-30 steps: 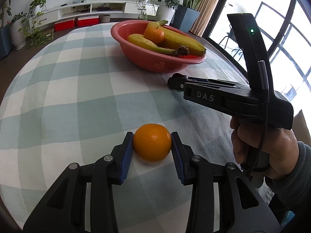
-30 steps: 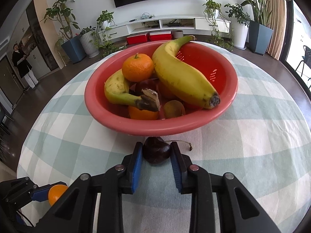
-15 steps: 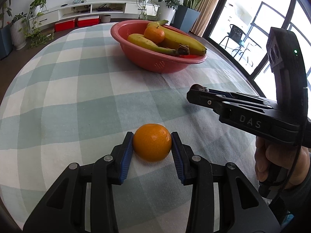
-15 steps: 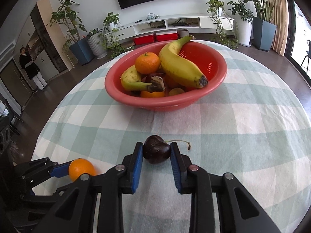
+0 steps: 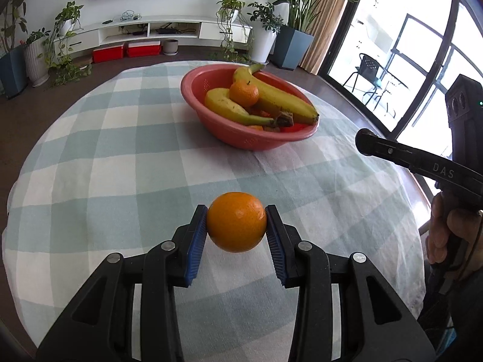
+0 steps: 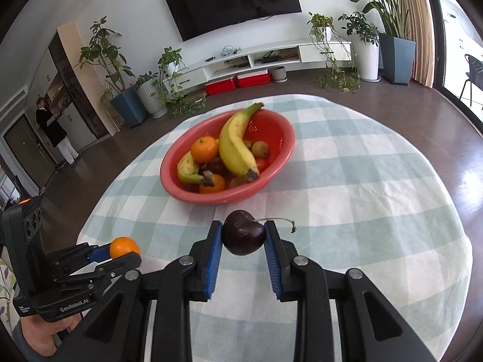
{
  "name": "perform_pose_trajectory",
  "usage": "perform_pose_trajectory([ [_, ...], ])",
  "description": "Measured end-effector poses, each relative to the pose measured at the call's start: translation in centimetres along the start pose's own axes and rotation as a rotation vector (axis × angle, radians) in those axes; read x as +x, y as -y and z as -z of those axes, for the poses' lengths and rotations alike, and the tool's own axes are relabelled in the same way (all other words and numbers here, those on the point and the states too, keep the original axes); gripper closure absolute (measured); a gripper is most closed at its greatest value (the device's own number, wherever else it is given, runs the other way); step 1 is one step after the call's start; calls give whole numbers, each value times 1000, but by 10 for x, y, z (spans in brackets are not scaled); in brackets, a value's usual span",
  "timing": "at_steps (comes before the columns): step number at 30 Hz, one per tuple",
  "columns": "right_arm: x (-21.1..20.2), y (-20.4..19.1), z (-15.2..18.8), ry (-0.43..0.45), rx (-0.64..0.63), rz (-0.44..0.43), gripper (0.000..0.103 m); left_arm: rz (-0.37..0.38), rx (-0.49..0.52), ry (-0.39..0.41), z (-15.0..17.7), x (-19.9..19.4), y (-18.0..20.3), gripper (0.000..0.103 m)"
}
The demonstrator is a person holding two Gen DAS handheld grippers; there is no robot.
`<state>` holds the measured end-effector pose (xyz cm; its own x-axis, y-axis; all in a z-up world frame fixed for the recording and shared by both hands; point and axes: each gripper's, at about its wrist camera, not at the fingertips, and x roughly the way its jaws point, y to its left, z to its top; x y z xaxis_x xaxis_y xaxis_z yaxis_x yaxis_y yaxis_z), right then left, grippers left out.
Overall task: Organize fruits
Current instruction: 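Lower the orange and plum into the red bowl and open both grippers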
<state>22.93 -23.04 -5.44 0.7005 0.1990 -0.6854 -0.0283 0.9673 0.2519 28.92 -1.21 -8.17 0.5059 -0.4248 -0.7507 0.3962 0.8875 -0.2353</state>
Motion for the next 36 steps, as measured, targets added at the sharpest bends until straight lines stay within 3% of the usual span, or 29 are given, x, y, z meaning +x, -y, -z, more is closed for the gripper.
perform_pose_trajectory([
  [7, -11, 10, -50, 73, -50, 9, 73, -71, 65, 38, -59, -6, -2, 67],
  [16, 37, 11, -82, 17, -66, 6, 73, -126, 126, 21, -141, 31, -10, 67],
  [24, 79, 16, -84, -49, -70, 30, 73, -131, 137, -22, -162, 83, -19, 67],
  [36, 104, 22, -82, -82, -77, 56, 73, -92, 147, -56, -170, 123, -17, 67],
])
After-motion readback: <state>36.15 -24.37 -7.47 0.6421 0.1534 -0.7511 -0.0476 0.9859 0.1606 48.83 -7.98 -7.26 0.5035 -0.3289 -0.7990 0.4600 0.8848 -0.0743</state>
